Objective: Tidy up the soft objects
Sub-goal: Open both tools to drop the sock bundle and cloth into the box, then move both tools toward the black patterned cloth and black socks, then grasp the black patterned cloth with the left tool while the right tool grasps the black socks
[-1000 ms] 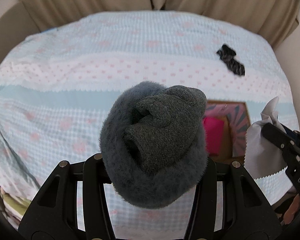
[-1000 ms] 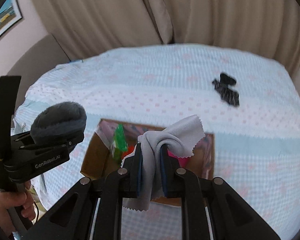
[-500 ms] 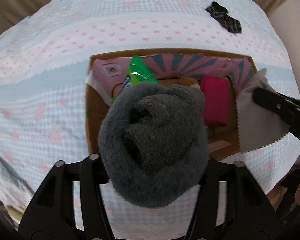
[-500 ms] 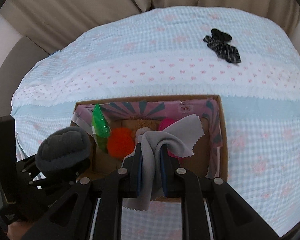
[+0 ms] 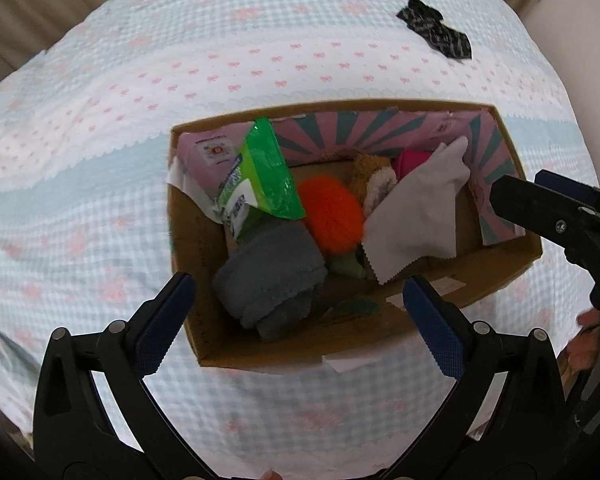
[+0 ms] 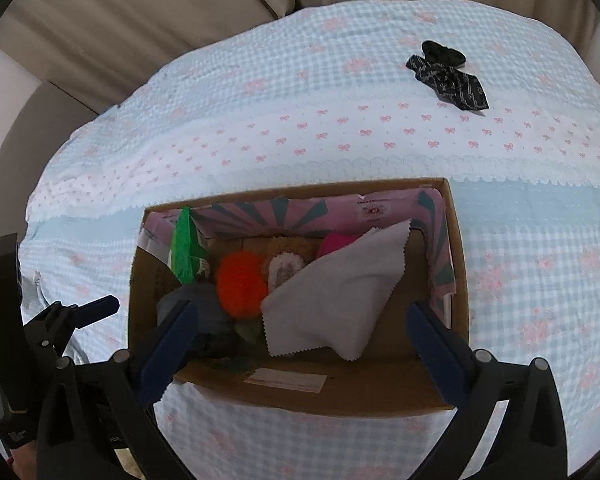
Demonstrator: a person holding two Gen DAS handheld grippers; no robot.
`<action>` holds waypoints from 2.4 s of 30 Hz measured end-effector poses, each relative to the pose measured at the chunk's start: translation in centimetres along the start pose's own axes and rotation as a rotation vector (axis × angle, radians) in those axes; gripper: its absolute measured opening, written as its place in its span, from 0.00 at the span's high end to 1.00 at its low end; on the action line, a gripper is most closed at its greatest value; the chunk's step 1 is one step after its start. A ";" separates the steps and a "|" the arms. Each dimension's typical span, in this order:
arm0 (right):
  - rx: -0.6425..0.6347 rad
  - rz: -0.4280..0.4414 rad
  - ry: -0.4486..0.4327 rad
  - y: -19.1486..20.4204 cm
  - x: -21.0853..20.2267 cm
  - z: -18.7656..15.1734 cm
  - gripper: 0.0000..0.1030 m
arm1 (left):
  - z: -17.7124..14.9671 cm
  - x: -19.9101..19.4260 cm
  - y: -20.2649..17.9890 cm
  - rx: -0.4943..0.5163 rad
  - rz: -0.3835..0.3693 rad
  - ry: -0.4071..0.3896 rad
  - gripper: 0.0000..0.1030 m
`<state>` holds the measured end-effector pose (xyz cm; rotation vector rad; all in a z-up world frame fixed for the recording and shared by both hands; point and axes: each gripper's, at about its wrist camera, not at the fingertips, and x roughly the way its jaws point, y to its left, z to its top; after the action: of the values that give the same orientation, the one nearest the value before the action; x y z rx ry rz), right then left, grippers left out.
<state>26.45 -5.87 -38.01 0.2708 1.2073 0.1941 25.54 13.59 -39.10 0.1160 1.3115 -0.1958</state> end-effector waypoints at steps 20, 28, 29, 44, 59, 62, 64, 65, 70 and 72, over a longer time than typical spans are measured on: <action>-0.088 -0.029 -0.205 -0.3 -10.4 1.5 0.00 | 1.9 -9.0 -4.5 0.003 0.055 -0.141 0.00; -0.173 -0.081 -0.262 -3.7 -16.0 2.9 0.00 | 3.1 -12.8 -8.4 -0.051 0.055 -0.231 0.00; -0.182 -0.088 -0.275 -4.2 -16.5 3.1 0.00 | 3.4 -13.2 -9.1 -0.064 0.050 -0.244 0.00; -0.379 0.014 -0.353 -19.3 -18.9 12.9 0.00 | 10.8 -9.3 -24.5 -0.303 0.086 -0.339 0.00; -0.559 0.022 -0.262 -29.0 -0.2 24.9 0.09 | 22.1 11.3 -29.8 -0.361 0.126 -0.332 0.02; -0.625 0.029 -0.259 -28.8 4.0 26.3 0.10 | 24.0 14.7 -28.6 -0.383 0.135 -0.329 0.04; -0.658 0.046 -0.248 -28.4 6.5 27.3 0.11 | 25.1 16.4 -27.8 -0.383 0.145 -0.328 0.04; -0.676 0.044 -0.243 -28.0 7.7 27.8 0.15 | 25.7 17.4 -27.5 -0.376 0.151 -0.327 0.04; -0.752 0.040 -0.178 -26.2 12.8 30.1 0.21 | 28.1 20.4 -26.6 -0.345 0.158 -0.321 0.05; -0.777 0.039 -0.164 -25.6 14.0 30.5 0.23 | 29.1 21.1 -26.5 -0.328 0.163 -0.324 0.05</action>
<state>59.99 -29.30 -48.38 -0.3632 0.8873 0.6398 52.73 -19.63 -51.38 -0.0855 0.9905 0.1362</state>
